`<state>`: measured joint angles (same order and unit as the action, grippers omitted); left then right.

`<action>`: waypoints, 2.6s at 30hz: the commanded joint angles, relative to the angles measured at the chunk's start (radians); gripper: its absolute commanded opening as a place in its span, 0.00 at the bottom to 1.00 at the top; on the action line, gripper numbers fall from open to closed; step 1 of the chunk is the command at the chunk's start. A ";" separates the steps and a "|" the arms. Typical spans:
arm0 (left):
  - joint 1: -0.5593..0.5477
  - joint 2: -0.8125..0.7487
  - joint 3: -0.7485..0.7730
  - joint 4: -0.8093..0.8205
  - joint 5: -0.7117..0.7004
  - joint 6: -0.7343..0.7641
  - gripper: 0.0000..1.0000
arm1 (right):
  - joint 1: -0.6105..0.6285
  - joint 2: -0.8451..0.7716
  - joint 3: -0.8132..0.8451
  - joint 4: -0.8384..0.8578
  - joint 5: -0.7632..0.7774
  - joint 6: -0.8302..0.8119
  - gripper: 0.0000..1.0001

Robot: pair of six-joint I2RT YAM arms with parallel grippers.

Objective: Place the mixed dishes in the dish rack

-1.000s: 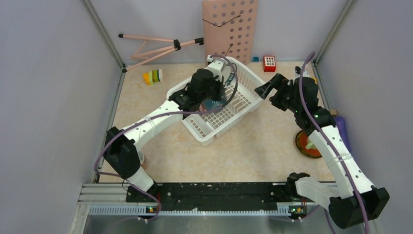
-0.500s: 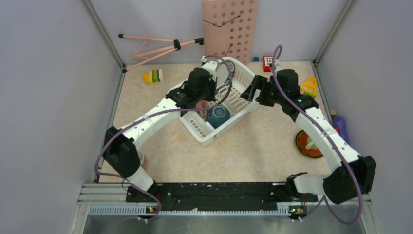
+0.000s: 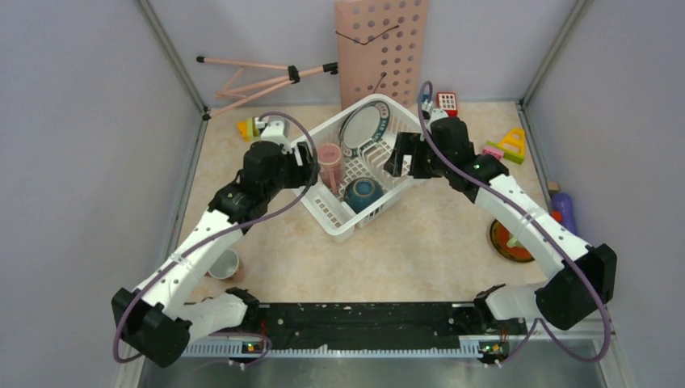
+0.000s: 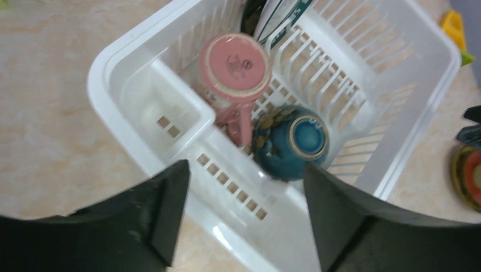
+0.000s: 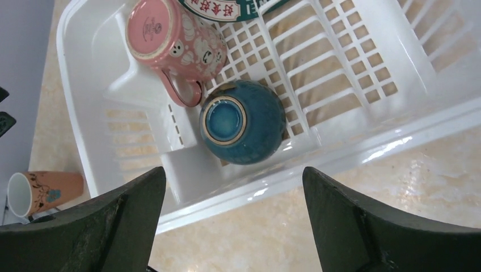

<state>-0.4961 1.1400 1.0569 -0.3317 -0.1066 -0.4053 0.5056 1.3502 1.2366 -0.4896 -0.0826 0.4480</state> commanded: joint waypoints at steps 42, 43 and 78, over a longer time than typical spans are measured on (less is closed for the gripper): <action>0.326 -0.221 -0.151 -0.709 -0.404 -0.514 0.73 | -0.003 -0.402 -0.398 0.185 -0.011 0.012 0.96; 0.345 -0.223 -0.174 -0.665 -0.400 -0.487 0.73 | -0.003 -0.403 -0.394 0.185 -0.017 0.010 0.96; 0.468 -0.158 -0.154 -0.833 -0.252 -0.673 0.70 | -0.003 -0.367 -0.384 0.193 -0.017 -0.016 0.96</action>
<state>-0.0338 0.9779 0.9607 -1.1755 -0.4217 -1.0279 0.5056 0.9901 0.8261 -0.3340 -0.0998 0.4454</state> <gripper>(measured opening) 0.703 0.959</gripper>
